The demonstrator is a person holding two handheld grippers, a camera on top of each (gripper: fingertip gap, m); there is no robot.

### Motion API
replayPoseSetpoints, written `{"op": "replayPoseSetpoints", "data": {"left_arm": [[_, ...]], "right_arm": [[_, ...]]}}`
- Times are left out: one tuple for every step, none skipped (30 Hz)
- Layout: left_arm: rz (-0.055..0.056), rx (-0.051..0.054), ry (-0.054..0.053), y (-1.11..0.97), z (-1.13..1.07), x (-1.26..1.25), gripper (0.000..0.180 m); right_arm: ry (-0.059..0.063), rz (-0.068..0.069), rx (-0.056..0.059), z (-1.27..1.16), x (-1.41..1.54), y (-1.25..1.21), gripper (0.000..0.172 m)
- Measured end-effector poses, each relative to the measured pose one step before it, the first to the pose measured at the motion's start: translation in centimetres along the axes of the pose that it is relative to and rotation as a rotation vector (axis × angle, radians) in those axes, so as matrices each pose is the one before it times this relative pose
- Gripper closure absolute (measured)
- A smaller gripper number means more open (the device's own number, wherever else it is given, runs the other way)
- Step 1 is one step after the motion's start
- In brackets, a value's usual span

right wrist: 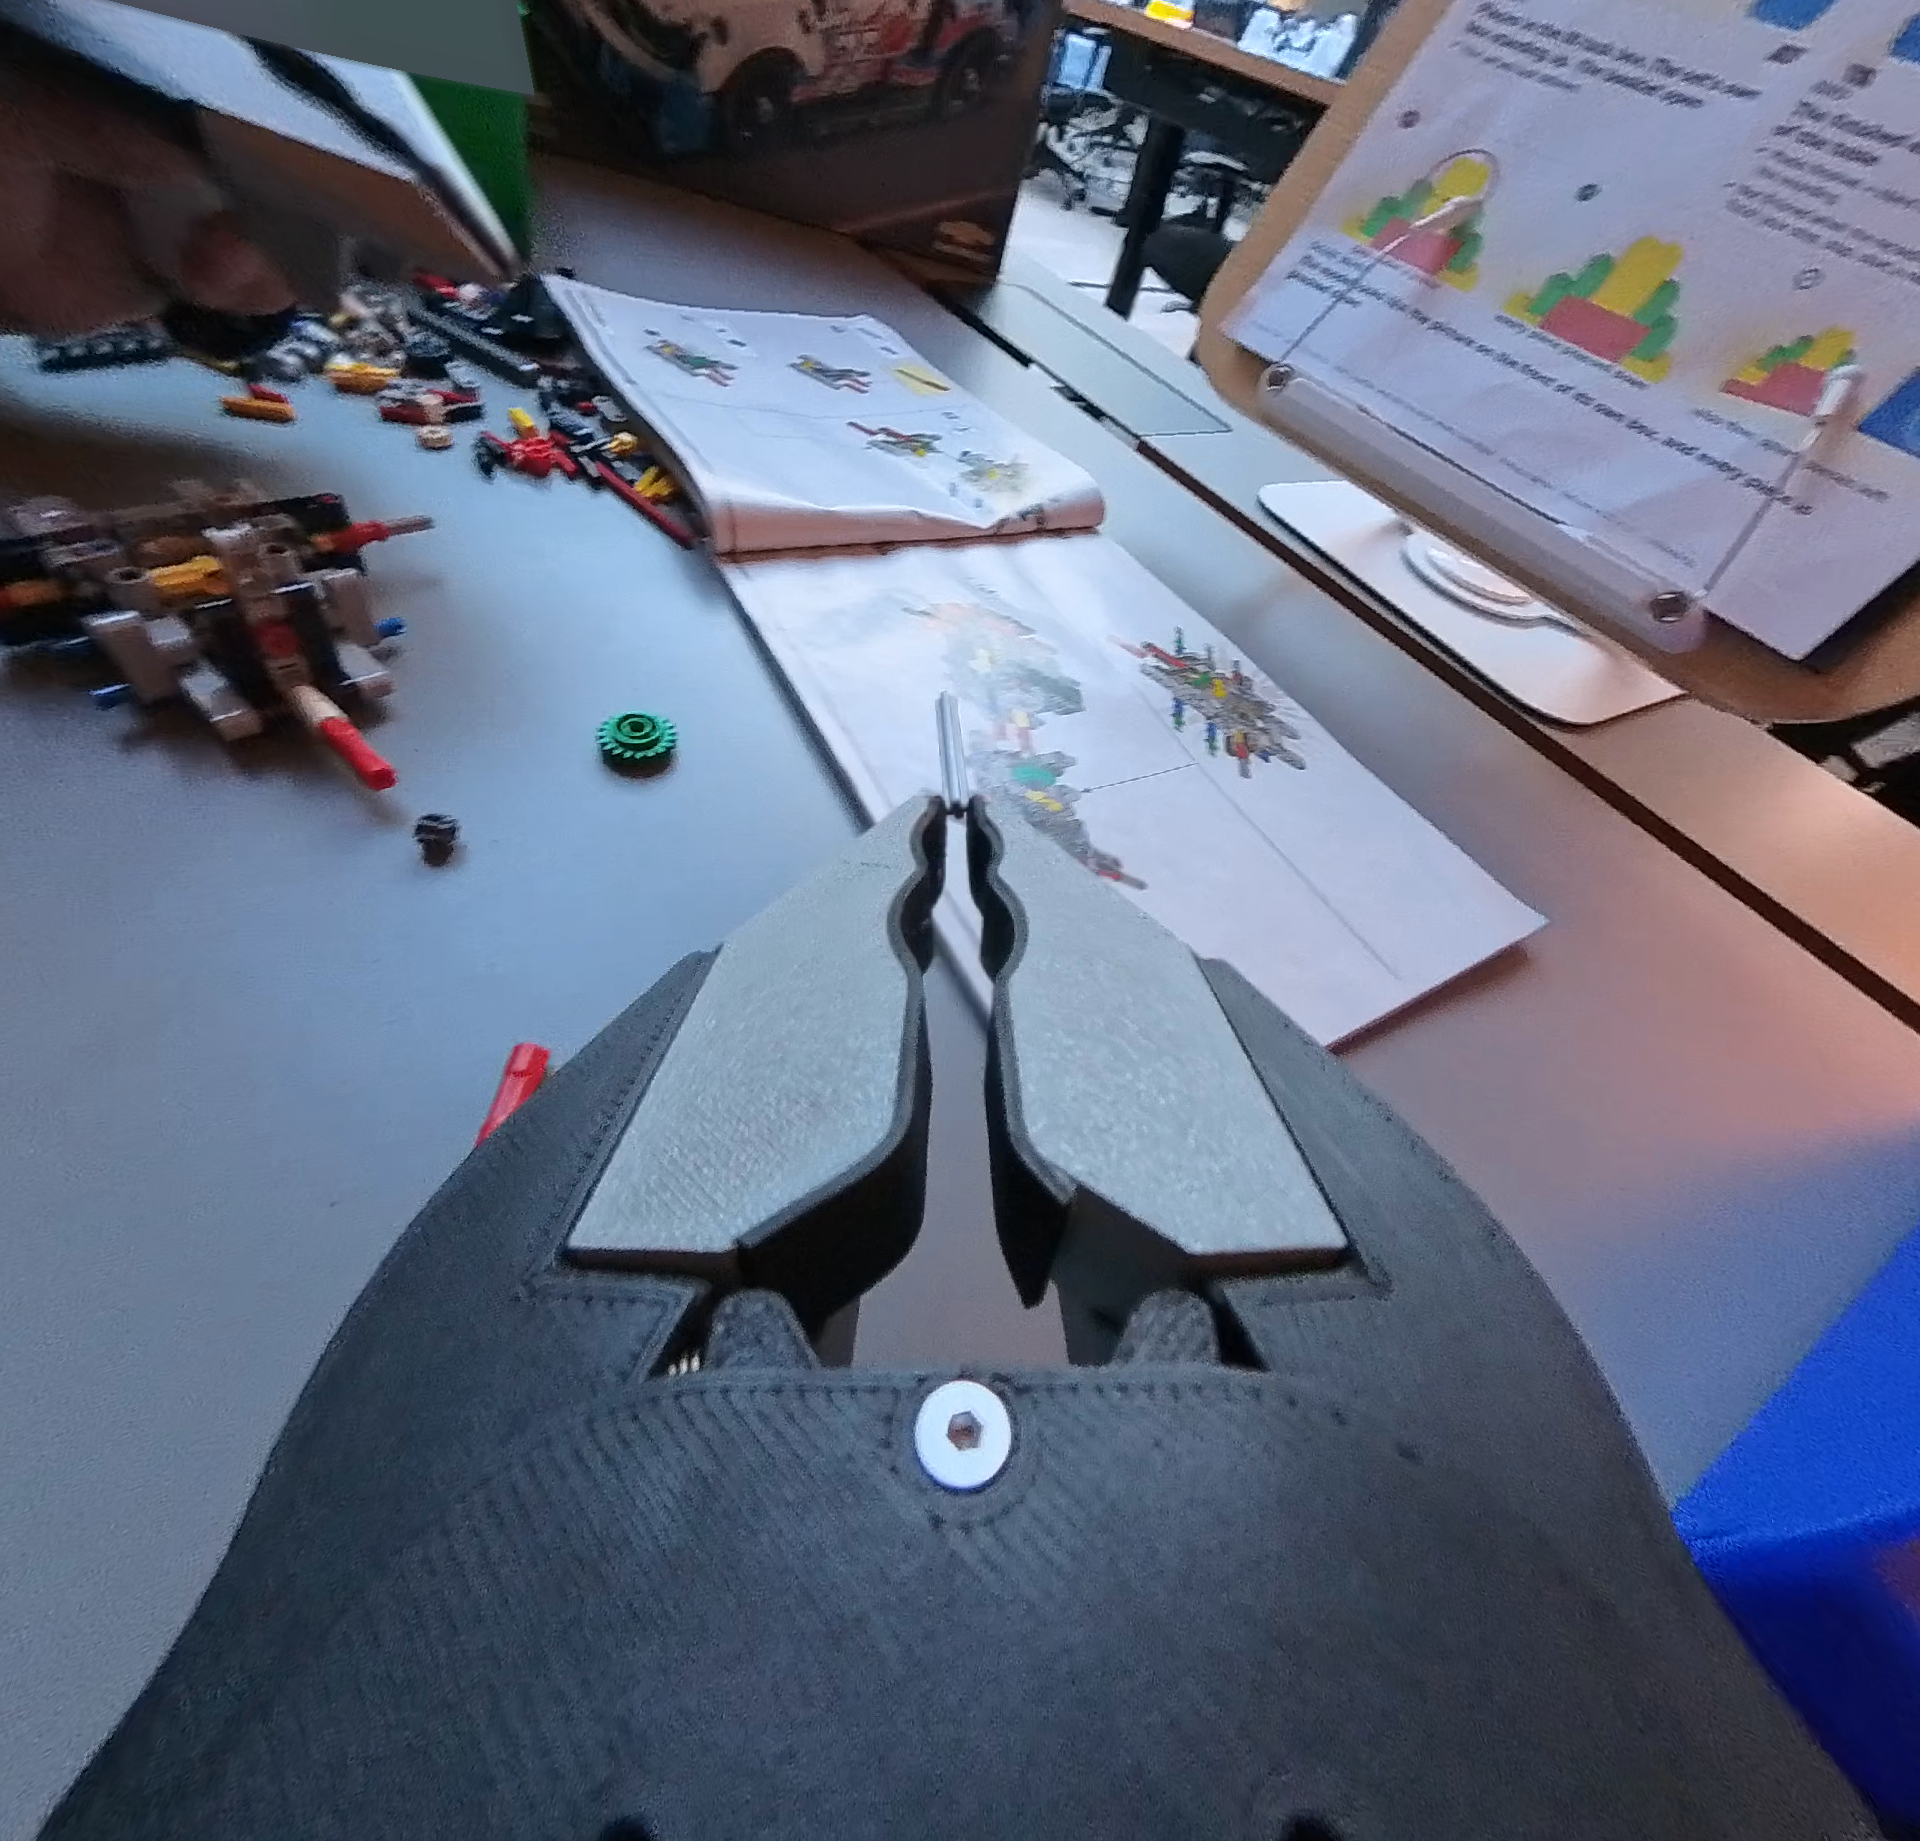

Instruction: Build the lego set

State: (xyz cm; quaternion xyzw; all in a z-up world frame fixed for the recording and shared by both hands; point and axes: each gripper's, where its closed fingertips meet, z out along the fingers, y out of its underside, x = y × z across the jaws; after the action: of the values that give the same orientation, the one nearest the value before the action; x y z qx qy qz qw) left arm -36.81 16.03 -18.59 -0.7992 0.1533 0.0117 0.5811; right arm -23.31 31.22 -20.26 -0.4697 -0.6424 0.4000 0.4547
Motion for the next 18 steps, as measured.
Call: {"op": "replayPoseSetpoints", "data": {"left_arm": [[-0.0024,0.0004,-0.0004,0.025,-0.051,0.061,0.180],[-0.0049,-0.0012,-0.0005,0.040,-0.052,0.041,0.180],[-0.0063,-0.0058,-0.0004,0.101,-0.013,-0.003,0.180],[-0.0059,-0.0081,-0.0026,0.154,-0.026,-0.093,0.180],[-0.0052,-0.0033,0.0009,0.072,-0.056,-0.075,0.180],[-0.0075,0.0027,0.0082,-0.006,-0.075,0.002,0.180],[-0.0134,0.0018,0.0071,-0.004,-0.065,-0.017,0.180],[-0.0154,0.0028,0.0053,-0.020,-0.053,-0.050,0.180],[-0.0145,0.0043,0.0056,-0.058,-0.050,-0.013,0.180],[-0.0113,0.0047,0.0060,-0.071,-0.025,0.027,0.180],[-0.0068,0.0041,0.0033,-0.076,-0.018,0.017,0.180],[-0.0028,0.0024,0.0012,-0.022,0.023,0.006,0.180],[-0.0025,-0.0027,0.0038,0.065,0.060,0.049,0.180],[-0.0021,-0.0034,0.0043,0.078,0.078,0.059,0.180],[-0.0020,-0.0037,0.0040,0.100,0.114,0.048,0.180],[-0.0030,-0.0052,0.0050,0.135,0.125,0.047,0.180],[-0.0050,-0.0074,0.0050,0.175,0.144,0.054,0.180],[-0.0058,-0.0072,0.0063,0.167,0.128,0.059,0.180]], "right_arm": [[0.0174,0.0052,0.0059,0.087,0.431,-0.089,0.172],[0.0109,0.0075,0.0051,0.118,0.334,-0.074,0.172],[0.0061,0.0071,0.0043,0.166,0.262,-0.068,0.172],[-0.0003,0.0059,0.0026,0.229,0.148,-0.062,0.172],[-0.0025,0.0052,0.0000,0.270,0.098,-0.045,0.172],[-0.0010,0.0016,0.0016,0.294,0.096,-0.081,0.172],[-0.0036,-0.0008,0.0028,0.308,0.017,-0.100,0.172],[-0.0091,0.0004,-0.0003,0.326,-0.083,-0.070,0.172],[-0.0097,-0.0011,-0.0017,0.321,-0.108,-0.047,0.172],[-0.0099,-0.0027,-0.0027,0.309,-0.129,-0.028,0.172],[-0.0090,-0.0021,-0.0037,0.273,-0.131,-0.010,0.172],[-0.0079,-0.0030,-0.0017,0.240,-0.124,-0.029,0.172],[-0.0064,-0.0027,0.0019,0.212,-0.097,-0.085,0.172],[-0.0079,-0.0003,0.0030,0.202,-0.084,-0.097,0.172],[-0.0091,0.0023,0.0017,0.195,-0.059,-0.068,0.172],[-0.0072,0.0036,0.0011,0.212,-0.003,-0.068,0.172],[-0.0058,0.0042,0.0005,0.195,0.038,-0.042,0.172],[-0.0033,0.0042,0.0000,0.154,0.067,-0.027,0.172]]}}
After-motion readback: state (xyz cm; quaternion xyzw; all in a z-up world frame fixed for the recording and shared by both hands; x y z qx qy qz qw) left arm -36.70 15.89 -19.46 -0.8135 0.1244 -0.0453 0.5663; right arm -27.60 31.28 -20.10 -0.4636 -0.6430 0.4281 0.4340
